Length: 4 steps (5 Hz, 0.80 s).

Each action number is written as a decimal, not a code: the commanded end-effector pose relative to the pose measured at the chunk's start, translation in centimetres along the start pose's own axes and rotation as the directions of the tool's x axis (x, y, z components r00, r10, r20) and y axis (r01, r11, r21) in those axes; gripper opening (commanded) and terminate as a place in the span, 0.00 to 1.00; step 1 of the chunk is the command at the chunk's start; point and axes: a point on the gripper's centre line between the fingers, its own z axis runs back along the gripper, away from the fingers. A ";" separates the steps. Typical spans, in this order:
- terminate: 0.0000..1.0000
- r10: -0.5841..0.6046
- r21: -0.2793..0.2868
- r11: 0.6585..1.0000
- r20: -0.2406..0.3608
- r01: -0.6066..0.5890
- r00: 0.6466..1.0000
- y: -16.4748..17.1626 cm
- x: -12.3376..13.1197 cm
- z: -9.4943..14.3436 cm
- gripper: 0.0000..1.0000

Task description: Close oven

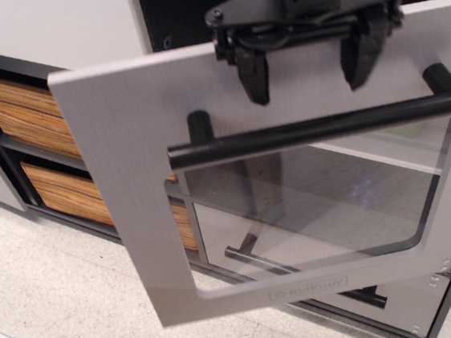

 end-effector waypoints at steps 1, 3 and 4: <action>0.00 0.097 -0.027 0.995 0.120 -0.095 0.988 -1.0 4.9 -0.1 1.00; 0.00 -0.060 -0.046 0.997 0.058 0.062 0.997 0.1 1.8 -1.2 1.00; 0.00 -0.084 -0.011 0.996 0.077 0.086 0.993 0.3 1.4 -3.5 1.00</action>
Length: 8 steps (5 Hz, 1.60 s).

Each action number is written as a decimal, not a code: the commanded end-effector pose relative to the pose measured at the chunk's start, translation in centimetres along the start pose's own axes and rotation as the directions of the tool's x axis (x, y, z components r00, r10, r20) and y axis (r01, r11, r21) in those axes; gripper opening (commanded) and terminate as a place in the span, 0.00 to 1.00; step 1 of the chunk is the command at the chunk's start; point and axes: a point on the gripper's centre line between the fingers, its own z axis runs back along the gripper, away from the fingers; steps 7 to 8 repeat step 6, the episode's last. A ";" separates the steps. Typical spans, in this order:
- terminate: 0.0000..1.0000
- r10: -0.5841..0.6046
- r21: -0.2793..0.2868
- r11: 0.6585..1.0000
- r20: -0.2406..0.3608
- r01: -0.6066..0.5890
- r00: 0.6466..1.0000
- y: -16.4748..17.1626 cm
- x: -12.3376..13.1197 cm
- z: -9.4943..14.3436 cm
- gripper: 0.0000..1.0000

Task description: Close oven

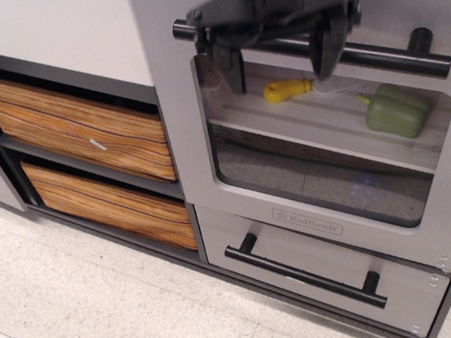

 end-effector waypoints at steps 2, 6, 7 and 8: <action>0.00 0.030 0.045 0.998 0.101 -0.035 0.994 -1.4 1.6 -4.7 1.00; 1.00 0.027 0.035 0.999 0.100 -0.031 0.995 -1.3 1.6 -4.0 1.00; 1.00 0.027 0.035 0.999 0.100 -0.031 0.995 -1.3 1.6 -4.0 1.00; 1.00 0.027 0.035 0.999 0.100 -0.031 0.995 -1.3 1.6 -4.0 1.00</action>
